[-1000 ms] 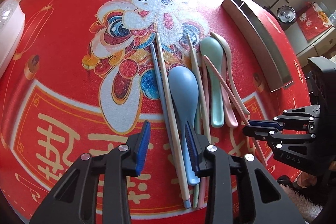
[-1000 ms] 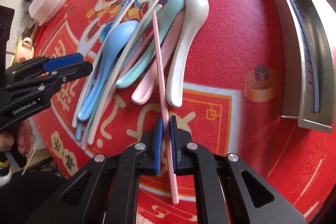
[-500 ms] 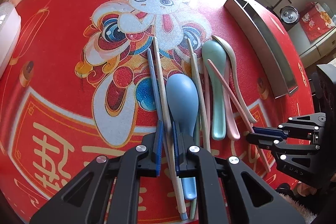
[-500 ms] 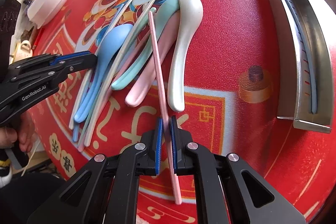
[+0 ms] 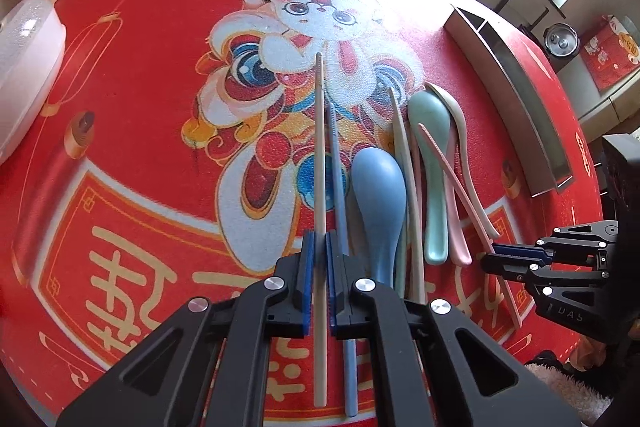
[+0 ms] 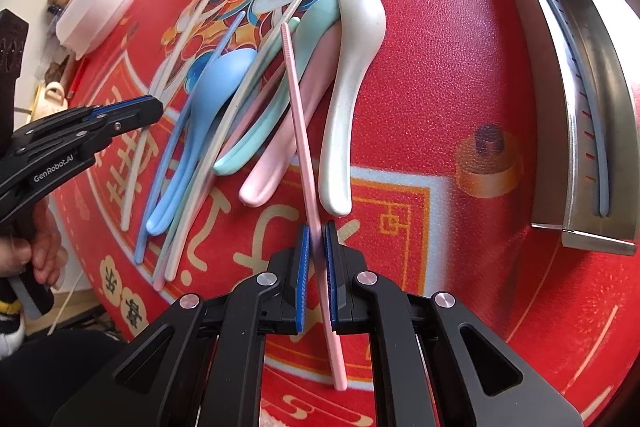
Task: Organize utensils
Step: 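Grasp the pink chopstick with the right gripper while the left gripper grasps a wooden chopstick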
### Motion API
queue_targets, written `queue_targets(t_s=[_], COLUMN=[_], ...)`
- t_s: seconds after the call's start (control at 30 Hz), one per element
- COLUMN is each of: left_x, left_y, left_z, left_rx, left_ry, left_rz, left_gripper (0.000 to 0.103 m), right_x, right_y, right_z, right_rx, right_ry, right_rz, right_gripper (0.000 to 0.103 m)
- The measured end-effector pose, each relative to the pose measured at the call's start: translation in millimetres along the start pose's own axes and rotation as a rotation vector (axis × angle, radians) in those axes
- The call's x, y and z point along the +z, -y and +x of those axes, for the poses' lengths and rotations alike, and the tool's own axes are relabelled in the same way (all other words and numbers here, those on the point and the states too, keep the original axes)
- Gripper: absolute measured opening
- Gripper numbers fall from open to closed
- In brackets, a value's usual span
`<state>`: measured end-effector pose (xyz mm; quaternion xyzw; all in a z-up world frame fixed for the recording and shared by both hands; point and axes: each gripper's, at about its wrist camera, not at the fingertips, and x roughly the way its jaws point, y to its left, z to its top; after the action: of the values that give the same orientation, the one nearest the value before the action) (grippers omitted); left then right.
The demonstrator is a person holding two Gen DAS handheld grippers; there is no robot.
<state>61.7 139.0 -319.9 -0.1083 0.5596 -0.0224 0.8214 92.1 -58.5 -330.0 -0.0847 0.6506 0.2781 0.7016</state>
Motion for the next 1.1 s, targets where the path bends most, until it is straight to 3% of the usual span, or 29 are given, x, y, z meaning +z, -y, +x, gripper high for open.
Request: queue_targets(t_s=[0.3,0.73,1.1], left_x=[-13.6,-20.2,-24.8], left_y=[-17.6,-12.1,-3.2], left_z=[3.1,-0.4,-1.7], left_rx=[0.031,0.045,0.085], left_ry=[-0.038,-0.004,0.02], left_rz=[-0.039,-0.027,0.021], left_gripper=[0.006,0.006,0.007], right_x=[0.6,1.3,-1.0], right_y=[2.6,-10.5,7.1], right_z=[-2.3,0.8,-1.6], right_rx=[0.009,-0.041,0.059], right_ry=[0.007,0.018,0.021], right_rz=[-0.007,-0.036,0.058], right_gripper=[0.008,0.008,0.007])
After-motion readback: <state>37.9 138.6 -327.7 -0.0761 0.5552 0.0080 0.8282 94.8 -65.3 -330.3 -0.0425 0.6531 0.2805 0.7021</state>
